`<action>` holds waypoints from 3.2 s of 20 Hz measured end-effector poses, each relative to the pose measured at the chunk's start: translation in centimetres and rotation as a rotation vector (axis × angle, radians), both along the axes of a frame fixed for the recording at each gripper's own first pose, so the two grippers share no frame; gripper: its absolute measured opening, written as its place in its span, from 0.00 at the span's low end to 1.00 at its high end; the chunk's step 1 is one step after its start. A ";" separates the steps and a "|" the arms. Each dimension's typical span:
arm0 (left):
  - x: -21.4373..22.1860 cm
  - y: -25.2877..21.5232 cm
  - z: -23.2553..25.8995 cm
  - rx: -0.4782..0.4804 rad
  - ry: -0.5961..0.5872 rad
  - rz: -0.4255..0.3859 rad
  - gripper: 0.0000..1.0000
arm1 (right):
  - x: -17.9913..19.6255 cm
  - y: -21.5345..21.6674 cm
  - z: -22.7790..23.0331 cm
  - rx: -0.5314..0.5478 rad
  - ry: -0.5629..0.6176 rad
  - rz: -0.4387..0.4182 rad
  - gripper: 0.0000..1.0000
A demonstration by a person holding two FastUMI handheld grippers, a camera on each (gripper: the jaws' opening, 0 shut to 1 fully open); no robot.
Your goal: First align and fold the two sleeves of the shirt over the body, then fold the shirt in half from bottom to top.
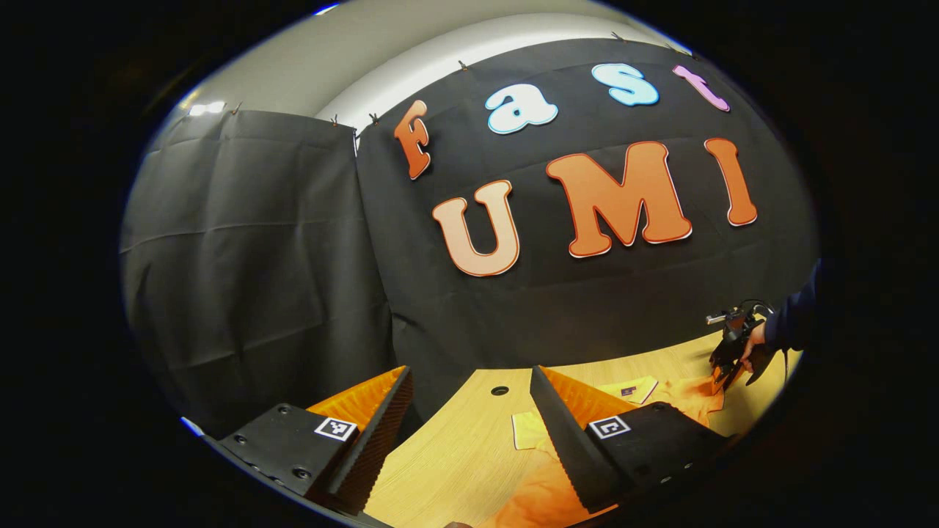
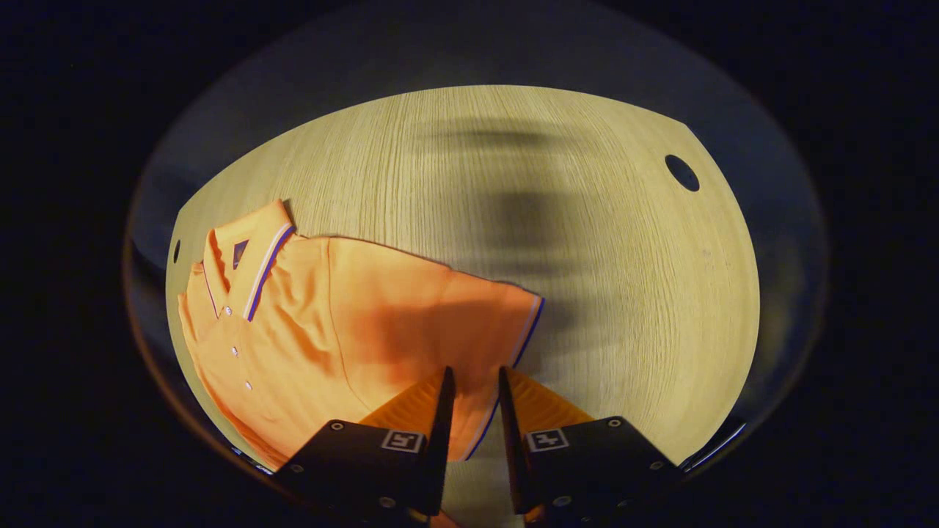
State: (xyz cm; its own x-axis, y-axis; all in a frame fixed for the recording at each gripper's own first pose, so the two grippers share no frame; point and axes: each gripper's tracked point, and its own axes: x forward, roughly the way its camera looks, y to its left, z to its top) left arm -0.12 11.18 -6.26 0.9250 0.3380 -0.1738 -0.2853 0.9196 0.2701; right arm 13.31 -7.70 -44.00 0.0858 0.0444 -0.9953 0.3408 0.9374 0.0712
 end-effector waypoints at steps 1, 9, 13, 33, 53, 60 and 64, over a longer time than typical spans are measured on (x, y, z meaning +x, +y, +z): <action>-0.3 0.1 -0.1 0.000 -0.001 0.002 0.99 | 0.0 0.3 0.2 0.028 -0.019 0.033 0.16; -0.1 0.8 -1.1 -0.021 0.020 0.003 0.99 | 3.3 3.5 5.2 0.156 -0.180 0.004 0.04; -0.4 1.5 -1.6 -0.024 0.025 0.015 0.99 | 4.3 7.2 7.6 0.194 -0.203 0.071 0.04; 0.1 5.0 -4.8 -0.111 0.066 0.036 1.00 | 6.6 14.6 19.7 0.326 -0.506 0.173 0.69; 19.2 2.9 -24.6 -0.436 0.618 -0.371 0.98 | -4.8 9.2 33.6 -0.205 -0.924 -0.147 0.98; 21.4 1.8 -33.1 -0.533 0.872 -0.287 0.99 | -8.4 8.7 32.8 -0.259 -0.906 -0.212 0.97; 22.1 1.4 -36.0 -0.591 0.983 -0.235 0.99 | -9.8 8.8 32.8 -0.289 -0.879 -0.206 0.97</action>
